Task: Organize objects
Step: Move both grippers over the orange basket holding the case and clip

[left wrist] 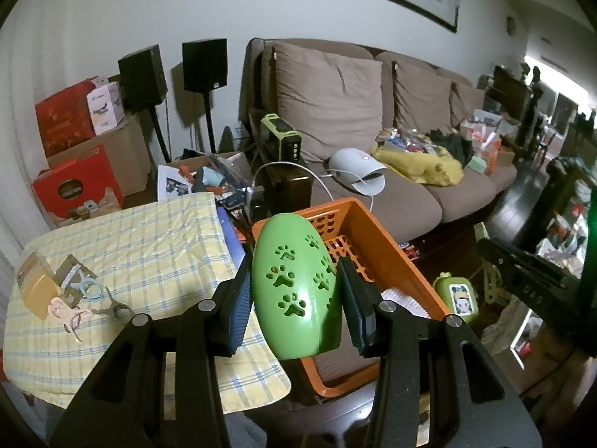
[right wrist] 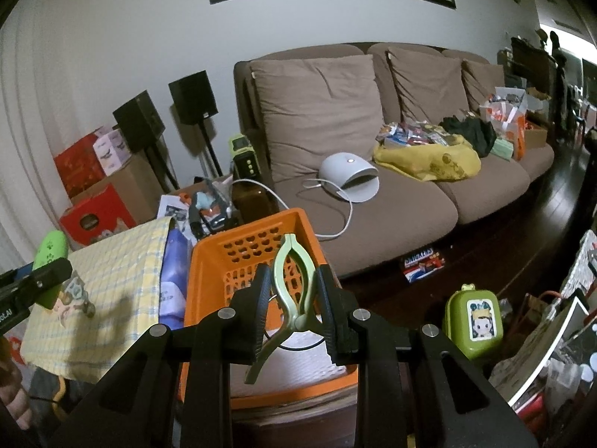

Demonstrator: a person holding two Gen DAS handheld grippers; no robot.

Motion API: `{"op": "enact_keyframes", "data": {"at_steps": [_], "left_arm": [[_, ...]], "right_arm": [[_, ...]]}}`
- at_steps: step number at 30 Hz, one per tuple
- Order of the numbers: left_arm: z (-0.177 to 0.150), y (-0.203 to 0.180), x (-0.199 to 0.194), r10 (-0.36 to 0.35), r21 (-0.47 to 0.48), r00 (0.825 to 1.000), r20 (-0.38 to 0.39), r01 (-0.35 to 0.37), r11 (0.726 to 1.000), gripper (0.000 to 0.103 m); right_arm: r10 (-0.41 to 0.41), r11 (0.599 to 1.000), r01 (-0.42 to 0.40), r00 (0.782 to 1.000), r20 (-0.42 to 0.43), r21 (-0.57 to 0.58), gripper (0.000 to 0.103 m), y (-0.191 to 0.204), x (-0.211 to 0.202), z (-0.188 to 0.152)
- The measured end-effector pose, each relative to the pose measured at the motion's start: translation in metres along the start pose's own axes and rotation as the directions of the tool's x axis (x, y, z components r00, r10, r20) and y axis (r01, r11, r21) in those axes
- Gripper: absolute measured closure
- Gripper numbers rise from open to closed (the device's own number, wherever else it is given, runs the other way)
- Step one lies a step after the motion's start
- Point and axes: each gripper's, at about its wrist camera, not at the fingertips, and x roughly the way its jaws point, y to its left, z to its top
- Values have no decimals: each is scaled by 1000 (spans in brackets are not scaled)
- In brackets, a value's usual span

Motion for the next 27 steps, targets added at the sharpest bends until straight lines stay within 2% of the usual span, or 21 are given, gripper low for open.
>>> {"op": "enact_keyframes", "data": {"at_steps": [13,27], "left_arm": [[5,-16,16,-33,10,999,-16,33,999,63],[3,-22,29,-28,27,999,-31,29,999,63]], "right_arm": [[-6,1000,6,1000,-1,21,79,-10,0,1],[-4,1000,4,1000,-21,23,79,-8,7,-1]]}}
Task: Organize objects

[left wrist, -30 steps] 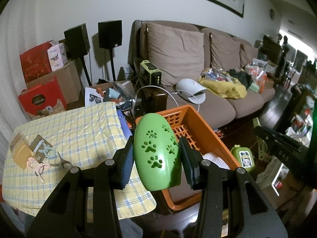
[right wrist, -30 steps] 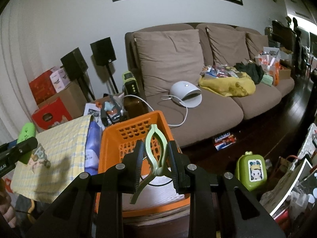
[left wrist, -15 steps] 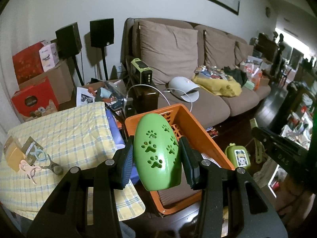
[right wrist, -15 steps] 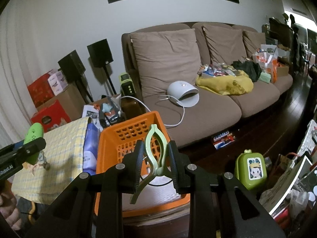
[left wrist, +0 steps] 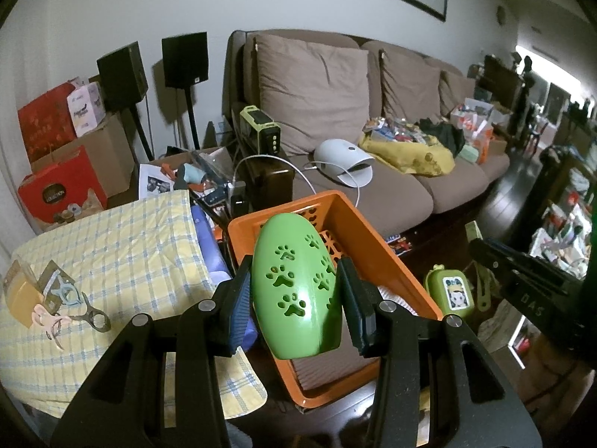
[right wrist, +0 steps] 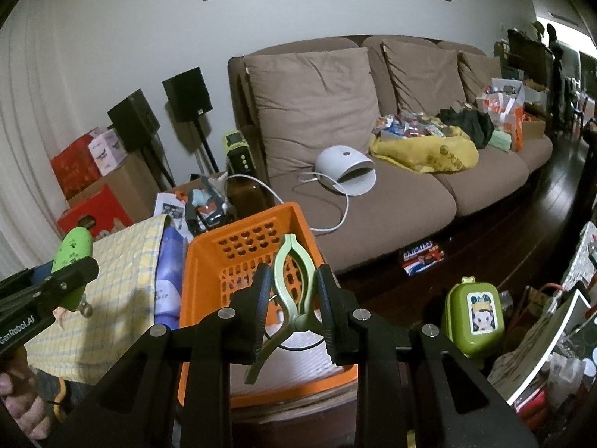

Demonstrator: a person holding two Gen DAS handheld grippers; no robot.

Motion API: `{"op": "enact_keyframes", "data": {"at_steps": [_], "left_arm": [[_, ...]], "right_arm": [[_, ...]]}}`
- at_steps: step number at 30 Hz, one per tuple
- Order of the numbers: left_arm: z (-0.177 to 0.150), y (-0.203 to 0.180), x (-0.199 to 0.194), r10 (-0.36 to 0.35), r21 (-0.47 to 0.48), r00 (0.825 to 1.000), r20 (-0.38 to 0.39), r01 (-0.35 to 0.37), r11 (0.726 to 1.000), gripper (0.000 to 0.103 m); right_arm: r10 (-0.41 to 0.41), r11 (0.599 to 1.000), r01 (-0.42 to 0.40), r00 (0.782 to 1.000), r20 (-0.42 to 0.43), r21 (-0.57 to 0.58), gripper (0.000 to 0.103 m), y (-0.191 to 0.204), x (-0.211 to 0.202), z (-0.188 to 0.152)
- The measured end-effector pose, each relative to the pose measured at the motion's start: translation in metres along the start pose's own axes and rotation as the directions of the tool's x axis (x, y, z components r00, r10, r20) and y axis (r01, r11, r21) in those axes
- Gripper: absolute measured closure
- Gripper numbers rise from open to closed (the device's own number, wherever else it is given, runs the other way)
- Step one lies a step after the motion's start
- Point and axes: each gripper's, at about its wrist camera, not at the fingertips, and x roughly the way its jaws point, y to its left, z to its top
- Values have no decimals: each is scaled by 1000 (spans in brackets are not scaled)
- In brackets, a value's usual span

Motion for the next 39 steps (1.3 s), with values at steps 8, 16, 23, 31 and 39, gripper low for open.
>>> {"op": "enact_keyframes", "data": {"at_steps": [8,16,23,31,39], "left_arm": [[-5,2,9,10,-8,1000,-8,-10,1000,63],[-8,8,17,17,-14,1000,-20,-17,1000,62],[-16,16,30,11,-39,999,-35,-12,999,62],[-24,13,46,22,-33,998,-60,-24,999,63],[-29,13,48,27,-51,998,-64,-30,998,62]], "right_arm": [[-8,1000,8,1000,-3,14,79,-5,2,1],[-12,1000,12,1000,-18,11,79,-4,8,-1],[-4,1000,4,1000,-29,12,78,-3,13,-3],[4,1000,-3,998,-56,22,79,-3,25,-6],[13,1000,-12,998,-69,22,79,0,30,-10]]}}
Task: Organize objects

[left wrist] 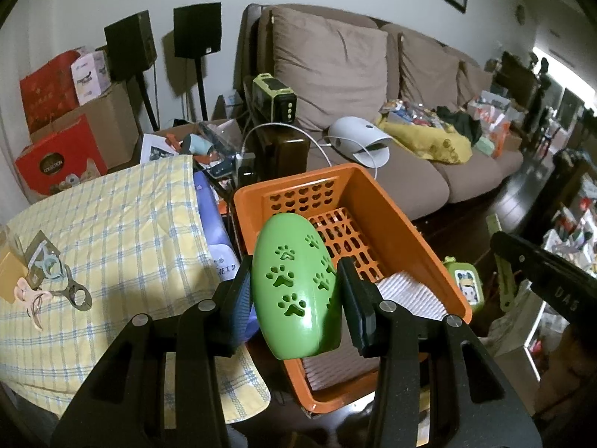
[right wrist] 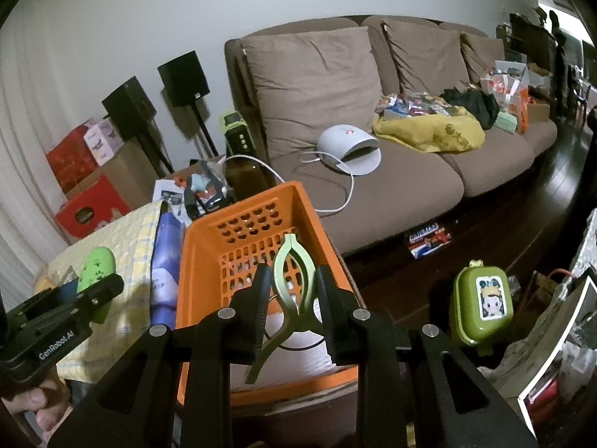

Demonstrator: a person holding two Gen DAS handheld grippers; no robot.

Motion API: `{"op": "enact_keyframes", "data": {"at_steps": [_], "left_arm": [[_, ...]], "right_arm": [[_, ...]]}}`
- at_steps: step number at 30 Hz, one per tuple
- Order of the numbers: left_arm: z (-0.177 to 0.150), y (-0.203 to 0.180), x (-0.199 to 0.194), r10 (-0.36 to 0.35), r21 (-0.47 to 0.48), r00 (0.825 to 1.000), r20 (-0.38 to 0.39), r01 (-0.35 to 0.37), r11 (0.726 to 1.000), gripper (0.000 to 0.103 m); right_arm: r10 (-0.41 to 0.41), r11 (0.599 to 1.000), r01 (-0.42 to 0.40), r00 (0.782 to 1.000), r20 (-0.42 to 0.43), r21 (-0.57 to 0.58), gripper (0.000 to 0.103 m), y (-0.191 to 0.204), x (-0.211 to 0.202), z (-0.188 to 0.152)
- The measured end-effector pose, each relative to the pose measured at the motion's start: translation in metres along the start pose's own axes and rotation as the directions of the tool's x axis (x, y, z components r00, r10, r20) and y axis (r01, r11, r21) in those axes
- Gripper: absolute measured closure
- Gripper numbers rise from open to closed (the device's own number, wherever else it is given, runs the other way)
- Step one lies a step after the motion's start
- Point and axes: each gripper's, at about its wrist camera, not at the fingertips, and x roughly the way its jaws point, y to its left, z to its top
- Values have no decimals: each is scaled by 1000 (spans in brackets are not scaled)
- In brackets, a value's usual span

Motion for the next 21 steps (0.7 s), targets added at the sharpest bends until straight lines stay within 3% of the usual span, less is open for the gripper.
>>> {"op": "enact_keyframes", "data": {"at_steps": [21], "left_arm": [[0,5,5,15,-15,1000,-19,-15,1000,62]], "right_arm": [[-15,1000,15,999,-31,12,78,-4,15,-5]]}}
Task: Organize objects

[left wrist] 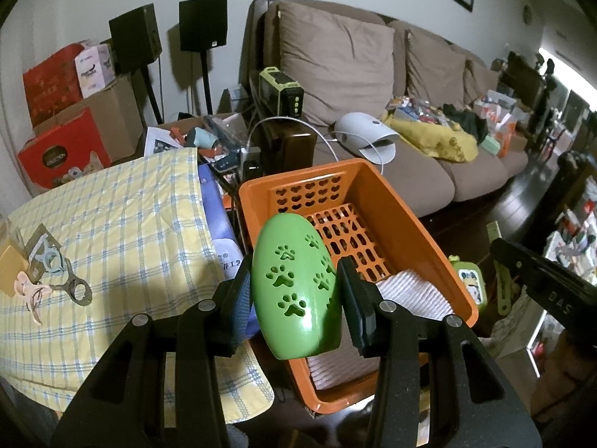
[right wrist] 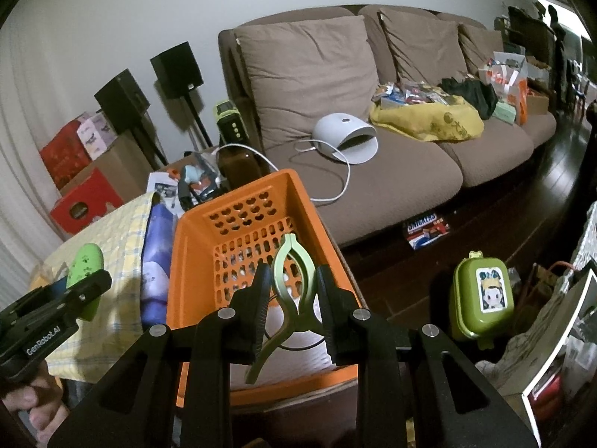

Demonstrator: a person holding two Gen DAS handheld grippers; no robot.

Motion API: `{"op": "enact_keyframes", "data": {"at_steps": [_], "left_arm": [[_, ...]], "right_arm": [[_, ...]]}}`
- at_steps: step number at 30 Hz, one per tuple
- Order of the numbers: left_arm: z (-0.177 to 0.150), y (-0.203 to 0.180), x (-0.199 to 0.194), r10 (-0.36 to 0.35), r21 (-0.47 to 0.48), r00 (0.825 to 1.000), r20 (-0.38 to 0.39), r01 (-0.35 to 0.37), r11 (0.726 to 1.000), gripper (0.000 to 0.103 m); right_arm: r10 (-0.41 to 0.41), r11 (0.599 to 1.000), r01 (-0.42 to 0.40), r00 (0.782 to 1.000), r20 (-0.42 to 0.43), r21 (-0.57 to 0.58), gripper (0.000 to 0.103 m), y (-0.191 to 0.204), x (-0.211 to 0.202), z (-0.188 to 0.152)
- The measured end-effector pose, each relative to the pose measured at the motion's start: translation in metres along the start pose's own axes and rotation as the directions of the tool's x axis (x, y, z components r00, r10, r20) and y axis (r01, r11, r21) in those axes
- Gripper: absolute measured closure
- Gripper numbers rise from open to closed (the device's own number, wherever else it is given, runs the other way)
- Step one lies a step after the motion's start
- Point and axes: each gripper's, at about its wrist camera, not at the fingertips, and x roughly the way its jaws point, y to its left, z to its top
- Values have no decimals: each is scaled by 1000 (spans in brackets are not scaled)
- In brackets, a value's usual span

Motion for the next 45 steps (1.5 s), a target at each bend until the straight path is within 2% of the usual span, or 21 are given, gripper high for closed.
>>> {"op": "enact_keyframes", "data": {"at_steps": [19,45], "left_arm": [[-4,6,5,11,-9,1000,-5,-11,1000,62],[-17,3,26,21,13,998,-65,-20,1000,63]], "right_arm": [[-10,1000,10,999,-41,-10,78,4,20,-9],[-34,999,32,996,-78,-21,78,4,38,-15]]}}
